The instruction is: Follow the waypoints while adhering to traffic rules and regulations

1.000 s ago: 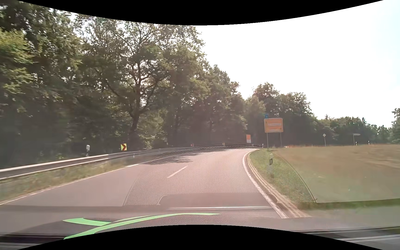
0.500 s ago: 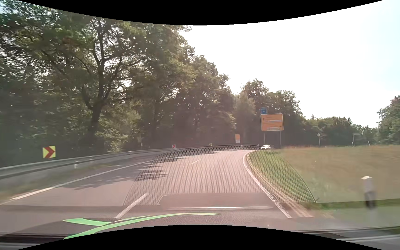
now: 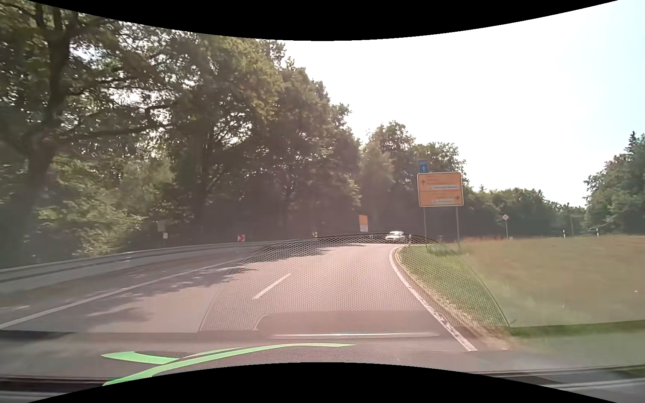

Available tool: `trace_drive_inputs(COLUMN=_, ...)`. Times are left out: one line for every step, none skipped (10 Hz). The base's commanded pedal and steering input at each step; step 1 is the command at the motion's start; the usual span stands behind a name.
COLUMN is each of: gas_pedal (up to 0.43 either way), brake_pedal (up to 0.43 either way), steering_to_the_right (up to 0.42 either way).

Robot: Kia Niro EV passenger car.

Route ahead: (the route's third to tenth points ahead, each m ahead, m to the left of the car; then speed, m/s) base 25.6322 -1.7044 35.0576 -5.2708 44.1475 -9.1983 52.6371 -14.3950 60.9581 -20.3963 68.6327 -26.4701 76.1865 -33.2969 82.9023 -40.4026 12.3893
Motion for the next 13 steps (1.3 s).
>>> trace_drive_inputs(gas_pedal=0.110, brake_pedal=0.000, steering_to_the_right=0.056)
trace_drive_inputs(gas_pedal=0.110, brake_pedal=0.000, steering_to_the_right=0.057)
trace_drive_inputs(gas_pedal=0.110, brake_pedal=0.000, steering_to_the_right=0.056)
trace_drive_inputs(gas_pedal=0.110, brake_pedal=0.000, steering_to_the_right=0.057)
trace_drive_inputs(gas_pedal=0.110, brake_pedal=0.000, steering_to_the_right=0.056)
trace_drive_inputs(gas_pedal=0.110, brake_pedal=0.000, steering_to_the_right=0.056)
trace_drive_inputs(gas_pedal=0.110, brake_pedal=0.000, steering_to_the_right=0.056)
trace_drive_inputs(gas_pedal=0.110, brake_pedal=0.000, steering_to_the_right=0.056)
trace_drive_inputs(gas_pedal=0.110, brake_pedal=0.000, steering_to_the_right=0.054)
trace_drive_inputs(gas_pedal=0.110, brake_pedal=0.000, steering_to_the_right=0.051)
trace_drive_inputs(gas_pedal=0.110, brake_pedal=0.000, steering_to_the_right=0.050)
trace_drive_inputs(gas_pedal=0.110, brake_pedal=0.000, steering_to_the_right=0.050)
trace_drive_inputs(gas_pedal=0.110, brake_pedal=0.000, steering_to_the_right=0.050)
